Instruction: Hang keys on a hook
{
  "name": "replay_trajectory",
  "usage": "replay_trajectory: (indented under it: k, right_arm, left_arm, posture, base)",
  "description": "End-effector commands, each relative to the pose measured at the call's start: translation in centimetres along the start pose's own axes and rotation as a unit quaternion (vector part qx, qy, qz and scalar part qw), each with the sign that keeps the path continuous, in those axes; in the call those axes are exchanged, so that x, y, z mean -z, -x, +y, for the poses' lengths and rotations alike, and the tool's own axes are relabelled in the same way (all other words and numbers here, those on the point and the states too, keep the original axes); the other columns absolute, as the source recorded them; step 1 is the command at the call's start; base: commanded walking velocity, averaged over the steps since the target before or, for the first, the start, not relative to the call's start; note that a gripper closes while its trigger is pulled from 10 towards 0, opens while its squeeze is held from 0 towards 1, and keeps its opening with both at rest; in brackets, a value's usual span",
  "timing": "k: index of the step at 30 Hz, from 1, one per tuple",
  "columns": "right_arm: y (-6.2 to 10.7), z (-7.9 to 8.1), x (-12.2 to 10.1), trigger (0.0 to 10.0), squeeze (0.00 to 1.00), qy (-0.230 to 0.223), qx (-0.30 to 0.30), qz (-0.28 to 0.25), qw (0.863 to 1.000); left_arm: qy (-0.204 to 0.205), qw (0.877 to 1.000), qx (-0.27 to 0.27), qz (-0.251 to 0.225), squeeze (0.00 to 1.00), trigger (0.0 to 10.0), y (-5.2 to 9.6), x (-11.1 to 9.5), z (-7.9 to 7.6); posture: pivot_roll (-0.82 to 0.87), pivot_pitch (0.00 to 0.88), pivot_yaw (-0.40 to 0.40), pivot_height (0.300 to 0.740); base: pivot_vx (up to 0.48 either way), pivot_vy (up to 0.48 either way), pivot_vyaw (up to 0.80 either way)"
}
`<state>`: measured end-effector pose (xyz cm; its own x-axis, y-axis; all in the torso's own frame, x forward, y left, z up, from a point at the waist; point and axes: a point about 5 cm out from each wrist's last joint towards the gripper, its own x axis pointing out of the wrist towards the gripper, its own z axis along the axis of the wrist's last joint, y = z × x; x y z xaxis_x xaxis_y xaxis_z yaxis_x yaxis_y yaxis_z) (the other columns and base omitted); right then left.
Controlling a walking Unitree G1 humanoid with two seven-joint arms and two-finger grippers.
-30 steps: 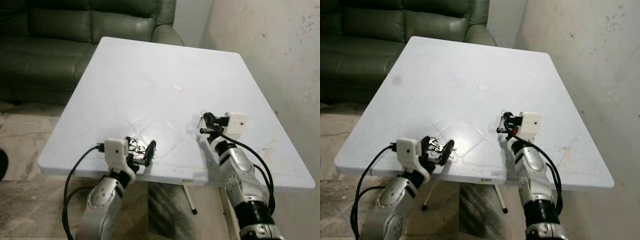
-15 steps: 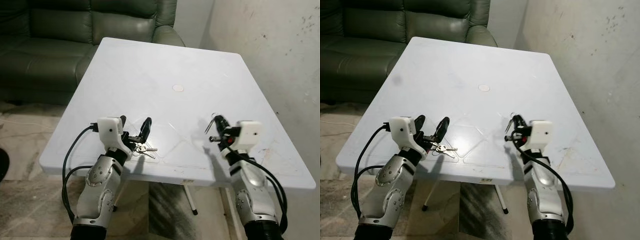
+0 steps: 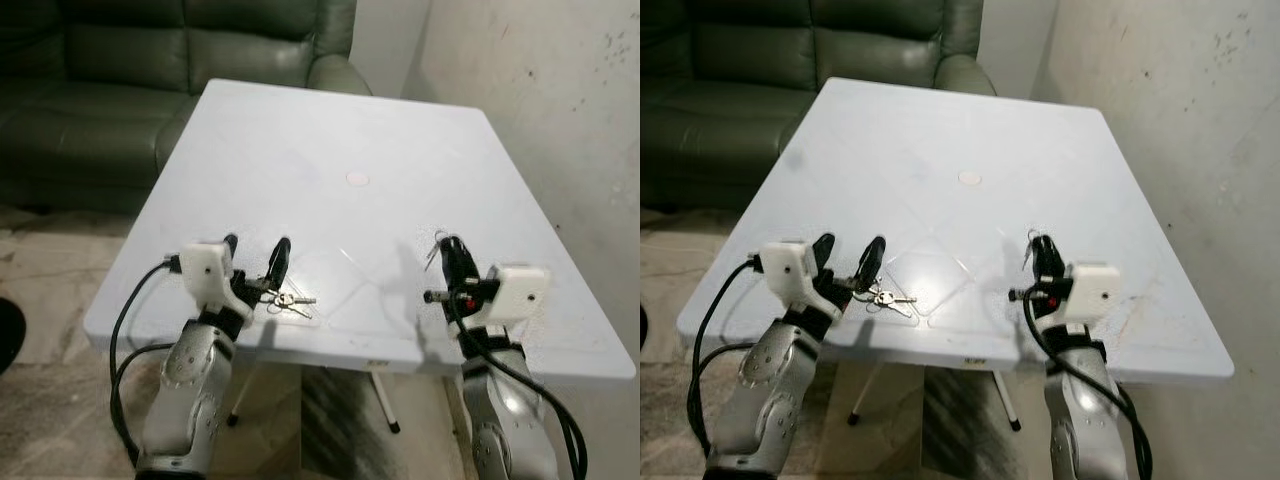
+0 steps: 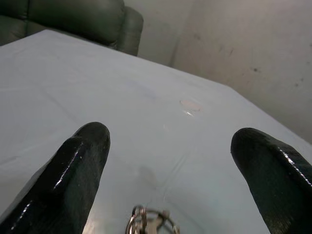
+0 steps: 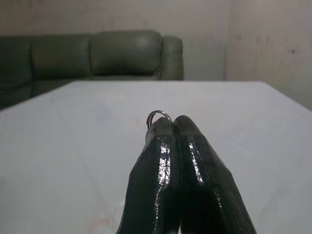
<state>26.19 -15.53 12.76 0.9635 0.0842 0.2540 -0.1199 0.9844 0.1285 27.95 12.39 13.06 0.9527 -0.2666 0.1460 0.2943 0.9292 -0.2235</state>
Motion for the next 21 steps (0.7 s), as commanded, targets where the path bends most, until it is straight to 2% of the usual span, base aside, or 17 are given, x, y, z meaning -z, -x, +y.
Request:
replay_trajectory:
  k: [1,8,21]
  right_arm:
    - [0.1,-0.2,-0.9,10.0,0.00,0.009,0.006,-0.019,1.000]
    - [1.2,-1.0,0.2,10.0,0.00,0.022,0.042,0.015,0.999]
    - [0.9,-1.0,0.9,10.0,0.00,0.034,0.056,0.046,0.997]
  left_arm:
    - [-0.002,1.000,0.008,-0.011,0.00,10.0,0.0,-0.6,-0.2]
    - [-0.001,1.000,-0.021,-0.003,0.00,10.0,0.2,-0.1,1.1]
    - [0.008,0.999,-0.035,0.011,0.00,10.0,-0.2,0.4,1.5]
  posture:
    - [0.04,0.036,-0.083,0.740]
    - [0.04,0.024,-0.081,0.740]
    - [0.03,0.016,-0.076,0.740]
  base:
    - [0.000,0.000,0.00]
    - [0.000,0.000,0.00]
    - [0.000,0.024,-0.05]
